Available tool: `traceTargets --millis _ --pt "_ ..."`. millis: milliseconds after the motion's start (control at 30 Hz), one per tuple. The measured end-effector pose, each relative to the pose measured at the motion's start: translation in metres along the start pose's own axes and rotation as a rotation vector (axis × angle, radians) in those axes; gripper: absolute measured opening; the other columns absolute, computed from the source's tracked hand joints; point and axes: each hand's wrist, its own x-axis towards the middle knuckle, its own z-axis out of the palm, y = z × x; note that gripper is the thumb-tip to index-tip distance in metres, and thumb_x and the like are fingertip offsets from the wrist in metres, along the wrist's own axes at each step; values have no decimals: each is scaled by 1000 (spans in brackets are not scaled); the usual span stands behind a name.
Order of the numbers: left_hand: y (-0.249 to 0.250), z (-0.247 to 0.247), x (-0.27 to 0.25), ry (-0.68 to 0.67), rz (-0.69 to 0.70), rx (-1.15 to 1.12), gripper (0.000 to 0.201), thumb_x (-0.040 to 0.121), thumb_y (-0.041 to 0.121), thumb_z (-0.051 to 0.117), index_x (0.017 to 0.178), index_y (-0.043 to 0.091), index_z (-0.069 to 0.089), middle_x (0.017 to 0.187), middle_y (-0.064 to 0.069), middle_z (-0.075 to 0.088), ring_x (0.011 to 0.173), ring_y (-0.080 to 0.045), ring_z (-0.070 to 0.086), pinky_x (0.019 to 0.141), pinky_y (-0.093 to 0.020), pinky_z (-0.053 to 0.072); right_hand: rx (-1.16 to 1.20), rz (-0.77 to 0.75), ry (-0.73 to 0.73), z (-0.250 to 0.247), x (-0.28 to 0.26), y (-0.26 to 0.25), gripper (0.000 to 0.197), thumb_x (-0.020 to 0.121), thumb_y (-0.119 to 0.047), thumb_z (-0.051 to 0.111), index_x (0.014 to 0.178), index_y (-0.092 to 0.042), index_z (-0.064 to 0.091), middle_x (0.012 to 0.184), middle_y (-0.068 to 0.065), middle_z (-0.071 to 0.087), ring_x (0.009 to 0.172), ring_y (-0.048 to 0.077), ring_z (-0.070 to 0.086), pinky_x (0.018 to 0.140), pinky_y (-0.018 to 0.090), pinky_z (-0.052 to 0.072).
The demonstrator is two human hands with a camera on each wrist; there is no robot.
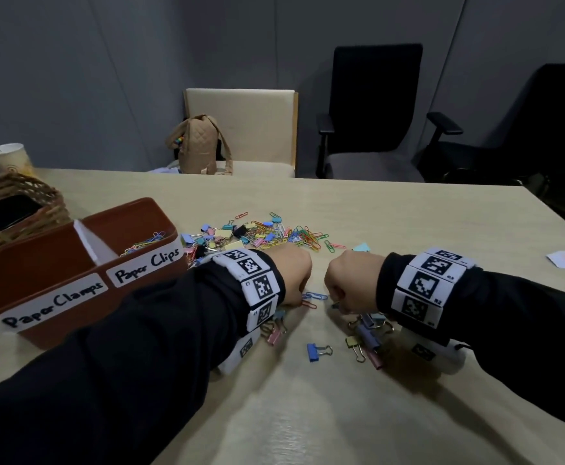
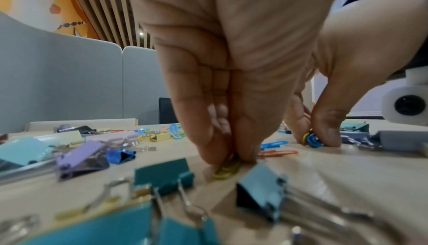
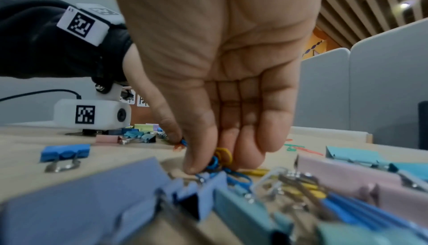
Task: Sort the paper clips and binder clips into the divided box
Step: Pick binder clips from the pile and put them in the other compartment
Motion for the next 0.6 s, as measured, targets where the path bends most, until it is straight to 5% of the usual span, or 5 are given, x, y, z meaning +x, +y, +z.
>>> traceTargets --millis 133,300,433,600 --pt "-8 0 -2 49 -41 -144 7 80 19 69 75 15 67 74 2 62 74 -16 58 59 -23 44 47 -40 12 2 -1 1 10 86 -14 58 91 -14 67 84 2 59 84 23 56 65 25 39" --pt "-22 -7 -10 114 -107 -481 22 75 2 67 64 18 56 65 2 63 61 -12 59 60 -26 51 415 18 145 -5 -4 22 20 81 -6 65 72 -22 58 70 -10 60 72 13 56 59 18 42" --pt "-23 -7 -13 124 -149 -715 23 84 1 51 87 21 61 63 -3 61 53 -16 59 63 -28 54 791 120 177 -8 -7 39 26 84 1 62 88 -25 63 64 0 67 56 18 61 61 29 53" --pt "-17 -4 -11 62 -250 -890 29 87 3 38 63 14 49 59 -4 46 47 -17 40 49 -24 38 1220 273 171 -4 -1 47 30 88 12 34 75 -7 54 62 10 55 46 19 47 42 23 39"
